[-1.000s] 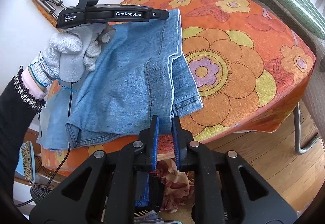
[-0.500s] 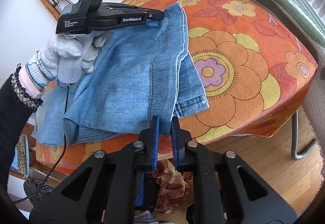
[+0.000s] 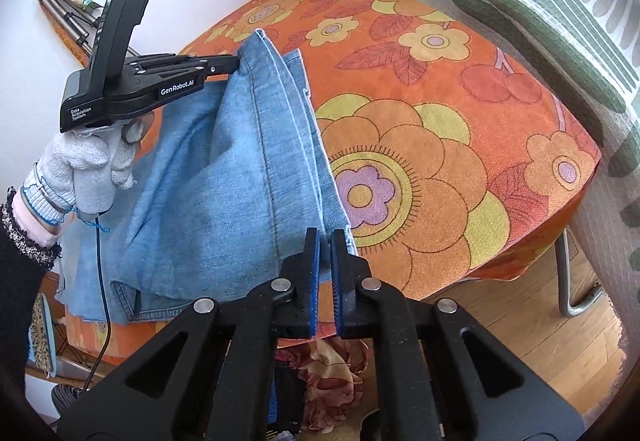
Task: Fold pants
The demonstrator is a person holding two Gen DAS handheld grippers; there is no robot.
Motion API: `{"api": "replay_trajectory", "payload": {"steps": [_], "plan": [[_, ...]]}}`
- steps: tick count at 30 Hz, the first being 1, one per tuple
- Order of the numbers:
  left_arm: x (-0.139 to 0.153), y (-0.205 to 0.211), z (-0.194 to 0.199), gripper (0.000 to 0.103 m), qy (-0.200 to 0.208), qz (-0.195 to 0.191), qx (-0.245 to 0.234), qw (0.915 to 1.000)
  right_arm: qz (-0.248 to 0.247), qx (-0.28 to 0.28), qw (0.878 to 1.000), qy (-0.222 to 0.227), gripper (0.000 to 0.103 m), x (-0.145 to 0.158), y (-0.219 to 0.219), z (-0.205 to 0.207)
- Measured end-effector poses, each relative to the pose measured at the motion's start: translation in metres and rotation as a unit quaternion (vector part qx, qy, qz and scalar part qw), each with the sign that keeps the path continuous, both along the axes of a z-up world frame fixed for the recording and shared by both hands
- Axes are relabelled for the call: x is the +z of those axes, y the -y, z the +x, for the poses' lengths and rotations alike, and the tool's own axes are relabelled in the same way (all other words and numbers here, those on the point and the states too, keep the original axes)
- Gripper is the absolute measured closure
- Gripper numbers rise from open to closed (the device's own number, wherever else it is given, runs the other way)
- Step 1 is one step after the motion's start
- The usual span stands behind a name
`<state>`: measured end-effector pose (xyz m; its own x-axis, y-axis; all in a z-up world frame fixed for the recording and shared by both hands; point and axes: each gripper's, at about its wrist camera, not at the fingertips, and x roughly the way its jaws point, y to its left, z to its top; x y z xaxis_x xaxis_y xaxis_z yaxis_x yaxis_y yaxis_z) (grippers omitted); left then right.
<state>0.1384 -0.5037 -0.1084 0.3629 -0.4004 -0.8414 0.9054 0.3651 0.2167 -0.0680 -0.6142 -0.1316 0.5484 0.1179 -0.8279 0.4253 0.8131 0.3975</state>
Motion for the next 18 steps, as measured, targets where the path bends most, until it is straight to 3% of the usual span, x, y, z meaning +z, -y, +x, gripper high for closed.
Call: {"api": "replay_trajectory", "payload": {"steps": [3,12,18], "plan": [[-0.006,0.003,0.0,0.102,0.01,0.012,0.005,0.9999,0.005,-0.015,1.0,-0.005,0.099,-0.003,0.01,-0.003],[-0.004,0.005,-0.003,0.102,0.005,0.002,-0.001,1.0,0.104,-0.027,0.994,0.037,0.097,-0.005,0.026,-0.014],[-0.008,0.007,-0.003,0.102,0.0,0.002,0.0,1.0,0.106,-0.001,0.994,0.022,0.095,-0.008,0.013,-0.01]]}}
